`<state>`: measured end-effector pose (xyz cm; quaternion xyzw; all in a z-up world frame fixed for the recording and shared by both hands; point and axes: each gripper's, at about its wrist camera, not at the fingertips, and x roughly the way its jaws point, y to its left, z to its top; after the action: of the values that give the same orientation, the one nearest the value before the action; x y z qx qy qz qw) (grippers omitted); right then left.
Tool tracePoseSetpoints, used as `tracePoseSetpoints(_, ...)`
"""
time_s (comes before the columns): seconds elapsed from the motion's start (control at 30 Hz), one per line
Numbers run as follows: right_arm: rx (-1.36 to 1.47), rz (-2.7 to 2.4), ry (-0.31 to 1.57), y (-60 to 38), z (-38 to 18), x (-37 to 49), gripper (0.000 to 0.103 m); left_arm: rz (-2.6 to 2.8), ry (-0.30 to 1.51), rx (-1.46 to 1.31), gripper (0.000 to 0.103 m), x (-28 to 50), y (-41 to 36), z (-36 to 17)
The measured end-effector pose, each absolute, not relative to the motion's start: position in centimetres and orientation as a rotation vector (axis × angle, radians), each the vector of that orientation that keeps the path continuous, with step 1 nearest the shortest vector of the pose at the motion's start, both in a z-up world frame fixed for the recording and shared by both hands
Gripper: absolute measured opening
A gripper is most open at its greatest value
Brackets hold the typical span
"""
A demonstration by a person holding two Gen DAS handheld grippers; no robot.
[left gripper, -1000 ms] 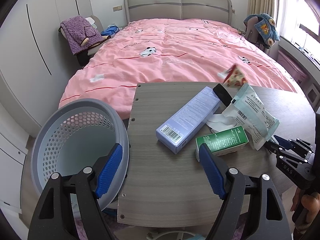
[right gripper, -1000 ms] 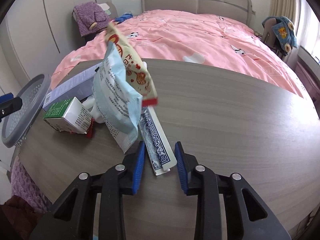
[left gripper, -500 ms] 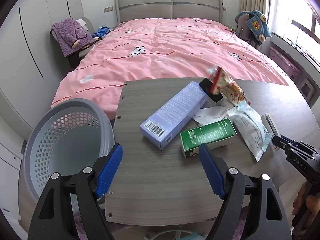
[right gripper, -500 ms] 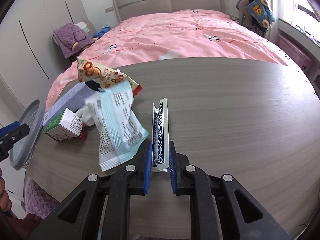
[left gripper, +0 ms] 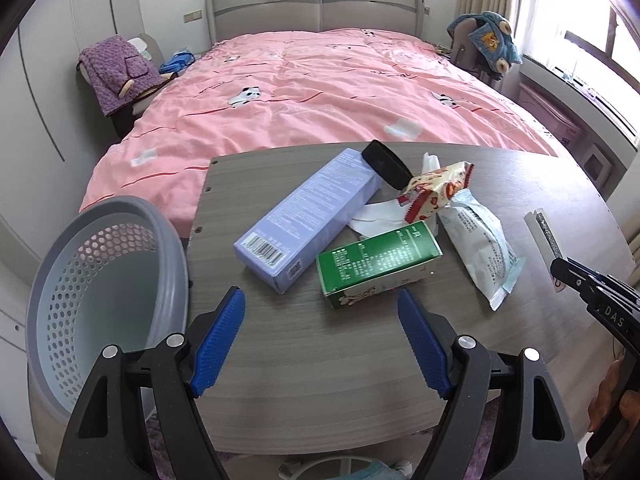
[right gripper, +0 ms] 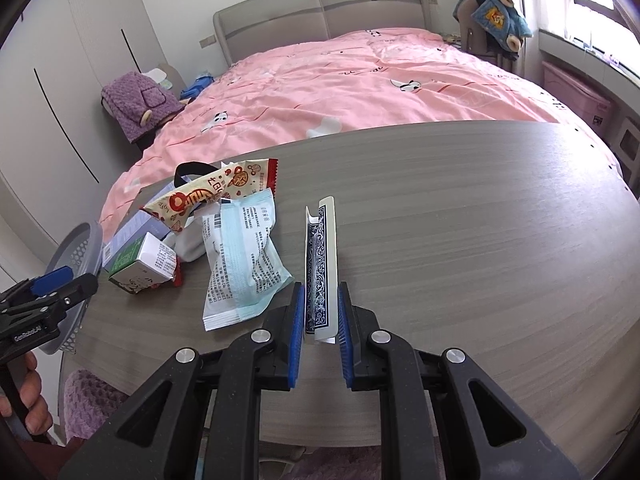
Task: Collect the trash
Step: 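Lift the card box with the right gripper while the left gripper grasps the green box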
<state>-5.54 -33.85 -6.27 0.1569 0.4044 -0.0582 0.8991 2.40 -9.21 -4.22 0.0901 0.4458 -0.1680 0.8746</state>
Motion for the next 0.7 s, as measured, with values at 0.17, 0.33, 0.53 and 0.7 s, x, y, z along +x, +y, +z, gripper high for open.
tracePoseSetpoints(0.17, 0.341, -0.109, 0.833, -34.2, -6.2, -6.0, 0.016, -0.432, 0.93, 0.228, 0.075, 2.8, -10.4, -4.9)
tracePoseSetpoints(0.33, 0.353, -0.105, 0.831, -34.6, -6.2, -6.5, 0.016, -0.501, 0.903, 0.29, 0.075, 3.5, -10.8, -4.9)
tracePoseSetpoints(0.53, 0.372, -0.101, 0.838, -34.8, -6.5, -6.6, 0.016, -0.6, 0.872, 0.382, 0.075, 4.6, -11.9, -5.1)
tracePoseSetpoints(0.7, 0.37, -0.1, 0.84, -34.8, -6.5, -6.5, 0.016, -0.666, 0.893, 0.408, 0.075, 5.2, -12.9, -5.8)
